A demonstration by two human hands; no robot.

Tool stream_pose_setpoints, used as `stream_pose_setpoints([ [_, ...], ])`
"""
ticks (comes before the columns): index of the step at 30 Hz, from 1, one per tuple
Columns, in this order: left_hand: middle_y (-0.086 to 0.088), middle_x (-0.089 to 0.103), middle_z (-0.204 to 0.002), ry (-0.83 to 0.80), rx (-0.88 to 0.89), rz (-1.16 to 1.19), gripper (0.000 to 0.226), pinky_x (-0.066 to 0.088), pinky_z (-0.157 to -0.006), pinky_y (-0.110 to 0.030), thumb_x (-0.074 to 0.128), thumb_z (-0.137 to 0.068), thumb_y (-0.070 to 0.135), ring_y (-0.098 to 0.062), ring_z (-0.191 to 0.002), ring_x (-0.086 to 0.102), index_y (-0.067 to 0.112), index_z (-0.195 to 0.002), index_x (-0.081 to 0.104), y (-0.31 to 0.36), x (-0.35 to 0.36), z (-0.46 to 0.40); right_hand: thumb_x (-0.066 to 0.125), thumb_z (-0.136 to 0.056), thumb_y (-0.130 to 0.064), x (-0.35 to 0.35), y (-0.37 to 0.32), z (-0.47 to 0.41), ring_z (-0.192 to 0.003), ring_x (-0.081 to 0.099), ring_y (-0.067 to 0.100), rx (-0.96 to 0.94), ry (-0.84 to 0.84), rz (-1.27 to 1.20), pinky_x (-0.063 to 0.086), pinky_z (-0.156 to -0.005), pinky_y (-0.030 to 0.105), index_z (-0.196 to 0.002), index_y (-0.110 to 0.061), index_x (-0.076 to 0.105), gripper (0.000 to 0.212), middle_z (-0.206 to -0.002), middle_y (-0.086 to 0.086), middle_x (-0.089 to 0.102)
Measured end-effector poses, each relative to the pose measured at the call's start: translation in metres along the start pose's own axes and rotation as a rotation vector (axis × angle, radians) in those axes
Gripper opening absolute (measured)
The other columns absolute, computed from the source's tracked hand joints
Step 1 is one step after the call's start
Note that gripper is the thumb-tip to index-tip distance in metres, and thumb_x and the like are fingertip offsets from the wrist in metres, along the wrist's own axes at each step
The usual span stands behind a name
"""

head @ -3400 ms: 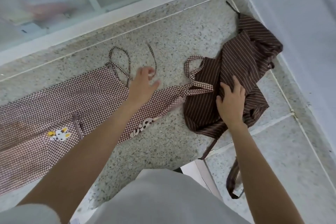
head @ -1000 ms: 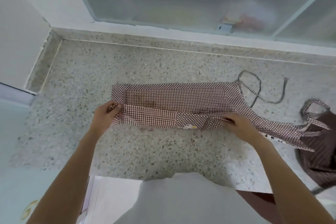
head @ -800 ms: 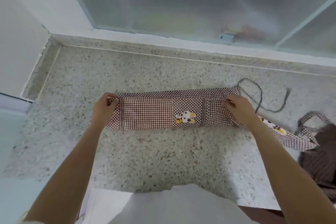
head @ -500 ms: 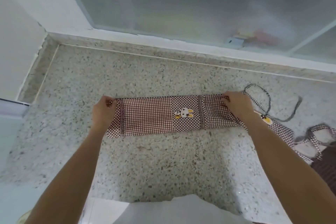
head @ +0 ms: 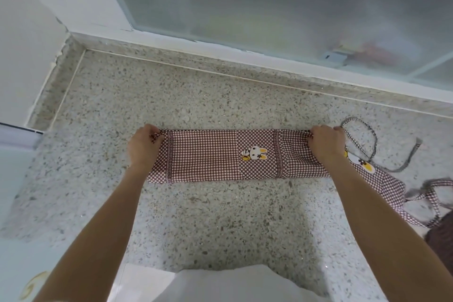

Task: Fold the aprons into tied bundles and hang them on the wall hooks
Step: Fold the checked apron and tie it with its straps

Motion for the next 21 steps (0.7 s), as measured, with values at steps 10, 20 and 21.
stream_pose_setpoints([
  [10, -0.006, 0.058, -0.116, 0.057, 0.346, -0.216, 0.023, 0.037, -0.096, -0.041, 0.056, -0.088, 0.023, -0.026, -0.112, 0.046, 0.016, -0.109, 0.061, 0.072, 0.004, 0.035, 0.055, -0.091, -0.034, -0.001, 0.012, 0.021, -0.102, 0.06, 0.029, 0.04, 0.106, -0.209, 0.031, -0.102, 0.04, -0.12, -0.013, 0.051, 0.036, -0.112, 0.01, 0.064],
  [20, 0.002, 0.054, -0.119, -0.36, 0.792, -0.065, 0.029, 0.043, -0.094, -0.034, 0.043, -0.096, 0.032, -0.016, -0.11, 0.047, 0.019, -0.12, 0.054, 0.253, 0.133, 0.165, 0.053, -0.09, -0.026, 0.01, 0.1, 0.113, -0.116, 0.047, 0.035, 0.3, 0.533, -0.561, 0.034, -0.101, 0.049, -0.117, -0.004, 0.056, 0.035, -0.122, 0.017, 0.056],
  [21, 0.001, 0.053, -0.12, -0.379, 0.801, -0.072, 0.029, 0.045, -0.09, -0.033, 0.041, -0.097, 0.03, -0.017, -0.108, 0.048, 0.019, -0.121, 0.053, 0.266, 0.142, 0.173, 0.05, -0.09, -0.028, 0.018, 0.123, 0.121, -0.114, 0.048, 0.037, 0.387, 0.524, -0.563, 0.036, -0.099, 0.05, -0.116, -0.003, 0.057, 0.036, -0.12, 0.019, 0.057],
])
Point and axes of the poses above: each hand's wrist, its own z-axis away from the middle knuckle, its own x-axis out of the palm, y = z × x, the point moved 9 cm from there along -z, towards the middle knuckle
